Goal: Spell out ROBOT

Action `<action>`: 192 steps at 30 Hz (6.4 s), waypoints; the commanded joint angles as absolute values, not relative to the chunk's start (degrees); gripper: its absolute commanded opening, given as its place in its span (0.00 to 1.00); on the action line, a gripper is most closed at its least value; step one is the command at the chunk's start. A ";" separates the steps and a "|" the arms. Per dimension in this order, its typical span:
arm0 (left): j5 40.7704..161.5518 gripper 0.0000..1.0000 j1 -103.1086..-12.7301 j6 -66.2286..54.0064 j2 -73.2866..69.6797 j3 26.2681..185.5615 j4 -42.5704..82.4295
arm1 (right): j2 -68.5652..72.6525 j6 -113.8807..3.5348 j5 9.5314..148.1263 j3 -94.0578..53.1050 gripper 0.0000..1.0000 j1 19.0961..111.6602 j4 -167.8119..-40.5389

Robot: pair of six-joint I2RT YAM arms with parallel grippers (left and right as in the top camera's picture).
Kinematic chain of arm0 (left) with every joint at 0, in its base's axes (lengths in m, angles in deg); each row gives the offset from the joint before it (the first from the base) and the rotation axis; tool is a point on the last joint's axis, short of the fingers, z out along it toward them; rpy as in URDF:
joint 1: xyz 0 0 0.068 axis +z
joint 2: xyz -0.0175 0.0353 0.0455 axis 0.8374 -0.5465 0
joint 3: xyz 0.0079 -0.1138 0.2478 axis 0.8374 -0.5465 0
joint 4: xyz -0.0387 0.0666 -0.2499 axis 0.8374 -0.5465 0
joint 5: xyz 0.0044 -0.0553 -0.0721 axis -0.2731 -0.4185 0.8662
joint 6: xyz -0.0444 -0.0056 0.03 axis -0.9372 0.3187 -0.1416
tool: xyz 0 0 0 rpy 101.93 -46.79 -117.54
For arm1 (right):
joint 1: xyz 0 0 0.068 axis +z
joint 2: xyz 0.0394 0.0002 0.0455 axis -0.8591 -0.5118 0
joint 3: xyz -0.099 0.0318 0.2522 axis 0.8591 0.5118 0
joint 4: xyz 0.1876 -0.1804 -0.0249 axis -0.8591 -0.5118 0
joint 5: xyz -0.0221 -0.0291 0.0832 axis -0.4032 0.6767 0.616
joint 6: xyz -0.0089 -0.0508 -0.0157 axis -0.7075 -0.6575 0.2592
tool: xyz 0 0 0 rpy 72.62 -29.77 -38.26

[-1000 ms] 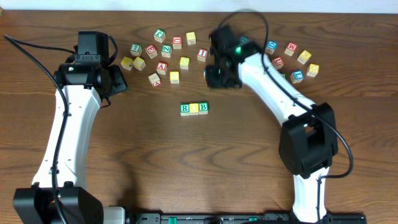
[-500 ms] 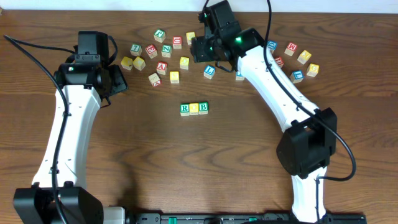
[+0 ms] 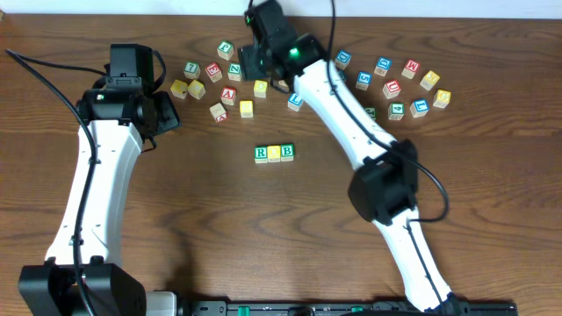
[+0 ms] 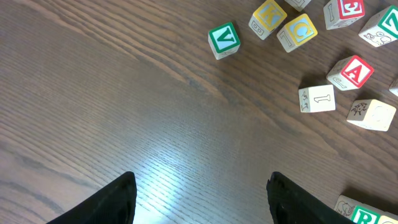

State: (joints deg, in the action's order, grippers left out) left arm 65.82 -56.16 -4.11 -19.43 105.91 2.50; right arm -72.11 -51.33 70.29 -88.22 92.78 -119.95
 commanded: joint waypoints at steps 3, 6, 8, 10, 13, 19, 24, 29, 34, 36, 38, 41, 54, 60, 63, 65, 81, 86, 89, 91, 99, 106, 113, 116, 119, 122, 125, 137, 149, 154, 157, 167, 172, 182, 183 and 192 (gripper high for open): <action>64.90 0.66 -55.92 -3.54 -20.09 106.88 2.26 | -75.21 -49.18 65.77 -88.83 0.59 93.82 -118.22; 64.90 0.67 -55.92 -3.54 -20.09 106.88 2.28 | -76.28 -47.02 64.63 -88.77 0.56 94.17 -117.72; 64.90 0.67 -55.92 -3.54 -20.09 106.88 2.28 | -77.13 -45.67 63.32 -88.66 0.53 94.48 -116.99; 64.90 0.66 -55.92 -3.54 -20.09 106.88 2.26 | -78.01 -44.29 61.09 -88.62 0.49 94.87 -116.23; 64.90 0.66 -55.92 -3.54 -20.09 106.88 2.11 | -78.99 -42.02 57.27 -88.57 0.49 95.40 -115.49; 64.90 0.66 -55.92 -3.54 -20.09 106.88 1.86 | -80.46 -39.76 55.89 -88.35 0.50 95.92 -114.00; 64.90 0.67 -55.92 -3.54 -20.09 106.88 1.86 | -81.57 -38.87 55.91 -88.33 0.51 95.97 -112.47; 64.90 0.66 -55.92 -3.54 -20.09 106.88 1.86 | -82.73 -38.87 55.93 -88.31 0.50 95.97 -112.54; 64.90 0.67 -55.92 -3.54 -20.09 106.88 1.91 | -82.88 -38.87 56.11 -88.31 0.41 95.97 -113.32; 64.90 0.66 -55.92 -3.54 -20.09 106.88 1.91 | -82.88 -38.87 56.13 -88.31 0.39 95.97 -113.65; 64.90 0.67 -55.92 -3.54 -20.09 106.88 1.89 | -82.88 -38.87 56.13 -88.31 0.38 95.90 -114.15; 64.90 0.67 -55.92 -3.54 -20.09 106.88 1.91 | -82.88 -38.87 56.15 -88.31 0.35 95.92 -114.48; 64.90 0.66 -55.92 -3.54 -20.09 106.88 1.91 | -82.64 -39.50 56.46 -88.31 0.27 95.68 -117.58; 64.90 0.66 -55.92 -3.54 -20.09 106.88 1.93 | -79.10 -42.02 57.73 -88.37 0.25 94.81 -119.27; 64.90 0.66 -55.92 -3.54 -20.09 106.88 1.93 | -74.90 -42.39 58.34 -88.37 0.23 94.09 -121.89; 64.90 0.66 -55.92 -3.54 -20.09 106.88 1.89 | -71.91 -42.39 59.10 -88.37 0.21 93.54 -124.12; 64.90 0.67 -55.92 -3.54 -20.09 106.88 2.15 | -59.98 -49.69 66.86 -86.30 0.21 90.74 -160.23; 64.90 0.67 -55.92 -3.56 -20.09 106.88 2.89 | -60.30 -48.73 66.91 -76.99 0.22 90.92 -157.39; 64.90 0.67 -55.92 -3.54 -20.09 106.88 3.13 | -60.30 -47.68 67.34 -70.45 0.21 90.92 -153.30; 64.90 0.67 -55.92 -3.54 -20.09 106.88 3.20 | -60.30 -47.63 68.15 -66.87 0.20 90.92 -150.52; 64.90 0.67 -55.92 -3.54 -20.09 106.88 3.22 | -60.30 -45.71 68.59 -60.97 0.19 90.96 -143.97; 64.90 0.66 -55.92 -3.54 -20.09 106.88 3.22 | -60.30 -43.30 68.59 -58.43 0.19 91.33 -139.70; 64.90 0.67 -55.92 -3.56 -20.09 106.88 3.24 | -60.30 -42.71 68.59 -56.66 0.20 92.93 -137.67; 64.90 0.67 -55.92 -3.54 -20.09 106.88 3.24 | -60.30 -42.71 68.59 -56.66 0.25 93.21 -137.78; 64.90 0.67 -55.92 -3.54 -20.09 106.88 3.24 | -60.30 -42.74 68.87 -56.66 0.28 93.23 -138.00; 64.90 0.67 -55.92 -3.56 -20.09 106.88 3.26 | -60.28 -42.74 69.35 -56.68 0.29 93.23 -138.24; 64.90 0.66 -55.92 -3.56 -20.09 106.88 3.24 | -60.26 -42.76 69.46 -56.68 0.32 93.21 -138.48; 64.90 0.67 -55.92 -3.56 -20.09 106.88 3.46 | -58.14 -43.13 69.88 -59.26 0.34 92.51 -141.04; 64.92 0.67 -55.92 -3.59 -20.09 106.88 3.66 | -54.71 -46.30 69.86 -59.35 0.27 92.10 -149.91; 64.92 0.67 -55.92 -3.56 -20.09 106.88 3.66 | -54.71 -47.11 69.83 -57.38 0.21 92.51 -150.54; 64.92 0.66 -55.92 -3.56 -20.09 106.88 3.68 | -54.71 -47.11 69.88 -55.00 0.20 92.69 -149.34; 64.92 0.67 -55.92 -3.56 -20.09 106.88 4.09 | -54.71 -47.11 69.90 -49.84 0.15 93.56 -143.07; 64.92 0.67 -55.92 -3.56 -20.09 106.88 4.09 | -54.71 -47.09 69.90 -47.96 0.13 94.70 -139.03; 64.92 0.67 -55.92 -3.56 -20.09 106.88 4.07 | -54.69 -47.11 69.88 -47.00 0.10 95.60 -136.36; 64.92 0.67 -55.92 -3.56 -20.09 106.88 4.09 | -54.69 -47.11 69.88 -47.07 0.08 95.42 -136.53; 64.92 0.67 -55.92 -3.56 -20.09 106.88 4.12 | -52.65 -46.87 71.01 -49.10 0.11 89.83 -141.52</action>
State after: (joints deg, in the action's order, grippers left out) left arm 65.67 -56.16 -4.11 -19.43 105.91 4.20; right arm -55.65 -46.95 70.42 -47.70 92.91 -141.30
